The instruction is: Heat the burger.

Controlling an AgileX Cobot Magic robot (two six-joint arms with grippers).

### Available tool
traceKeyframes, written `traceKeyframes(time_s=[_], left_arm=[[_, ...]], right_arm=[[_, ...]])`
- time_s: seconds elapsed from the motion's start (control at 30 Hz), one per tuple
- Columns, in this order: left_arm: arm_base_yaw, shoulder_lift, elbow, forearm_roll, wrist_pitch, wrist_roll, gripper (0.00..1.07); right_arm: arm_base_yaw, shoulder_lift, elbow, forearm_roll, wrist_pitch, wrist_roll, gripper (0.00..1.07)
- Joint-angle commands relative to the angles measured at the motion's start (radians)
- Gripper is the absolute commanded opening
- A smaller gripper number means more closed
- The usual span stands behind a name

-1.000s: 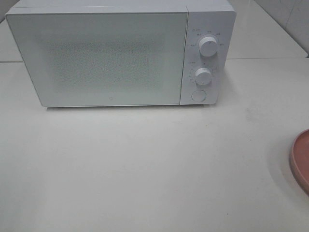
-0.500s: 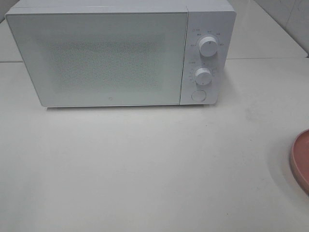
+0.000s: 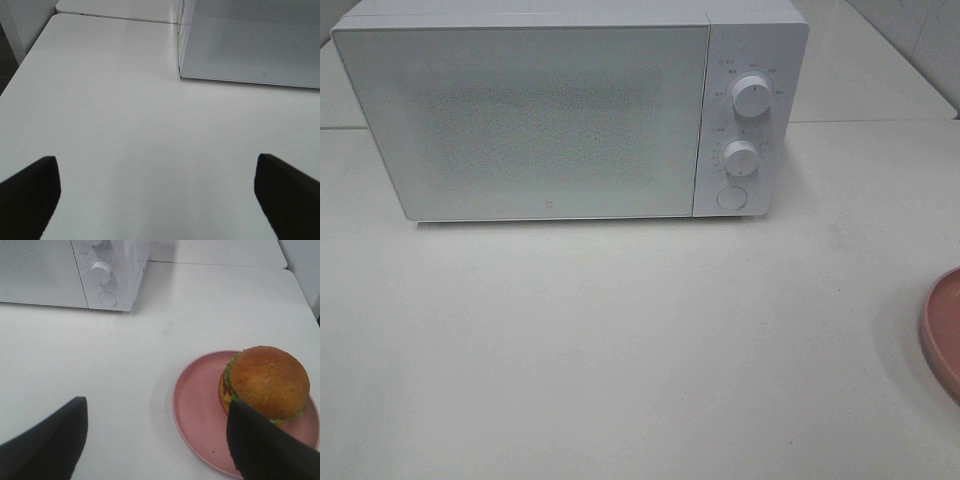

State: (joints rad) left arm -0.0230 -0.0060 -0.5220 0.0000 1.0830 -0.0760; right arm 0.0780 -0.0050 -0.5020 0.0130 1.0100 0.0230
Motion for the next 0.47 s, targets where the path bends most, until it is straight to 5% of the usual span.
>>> traceKeyframes(time_s=[0.03, 0.47], left_arm=[[0.003, -0.021, 0.001, 0.000, -0.013, 0.001, 0.98], [0.003, -0.021, 0.001, 0.000, -0.013, 0.001, 0.98]], right_arm=[[-0.007, -0.022, 0.003, 0.003, -0.016, -0.013, 0.76], [-0.007, -0.022, 0.003, 0.003, -0.016, -0.013, 0.76]])
